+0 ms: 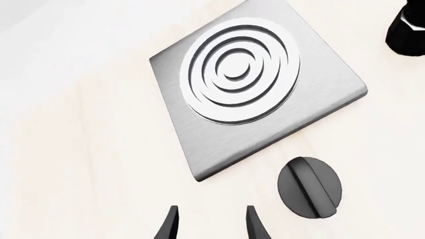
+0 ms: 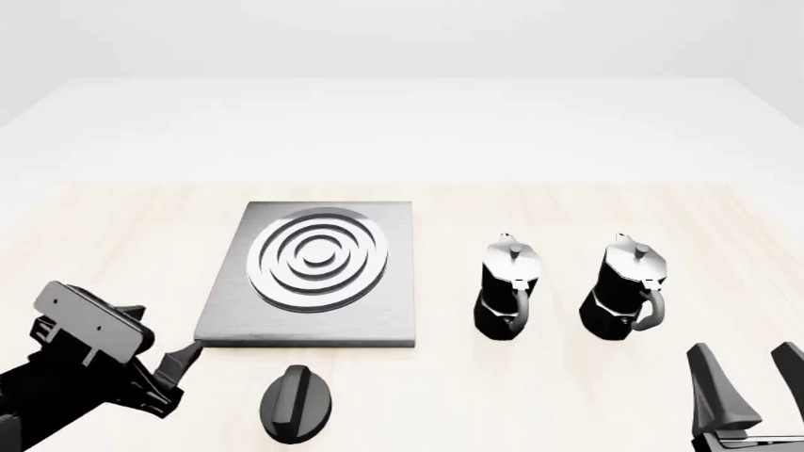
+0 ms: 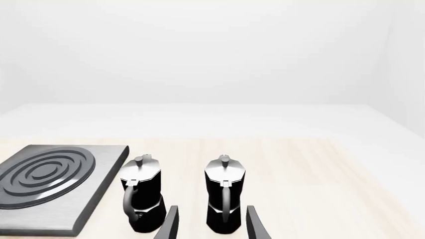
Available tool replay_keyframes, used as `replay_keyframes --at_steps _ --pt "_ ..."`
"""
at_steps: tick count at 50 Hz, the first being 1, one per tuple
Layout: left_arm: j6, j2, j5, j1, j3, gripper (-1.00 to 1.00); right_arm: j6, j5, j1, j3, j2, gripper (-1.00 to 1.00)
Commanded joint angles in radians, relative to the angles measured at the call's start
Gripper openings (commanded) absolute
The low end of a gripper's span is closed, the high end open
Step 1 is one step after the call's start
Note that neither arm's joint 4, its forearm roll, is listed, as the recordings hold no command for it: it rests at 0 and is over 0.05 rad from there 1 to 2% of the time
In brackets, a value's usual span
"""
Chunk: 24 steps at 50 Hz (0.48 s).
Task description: Turn off the stove.
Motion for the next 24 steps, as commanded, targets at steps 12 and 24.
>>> replay_keyframes --at_steps 12,24 --pt "-0.194 -0.398 0.273 0.003 -0.104 1.0 0.003 0.0 0.003 -0.001 0.0 1.0" --pt "-0.313 -0.51 0.334 -0.014 -0.156 1.0 0.008 0.0 0.002 -0.004 0.0 1.0"
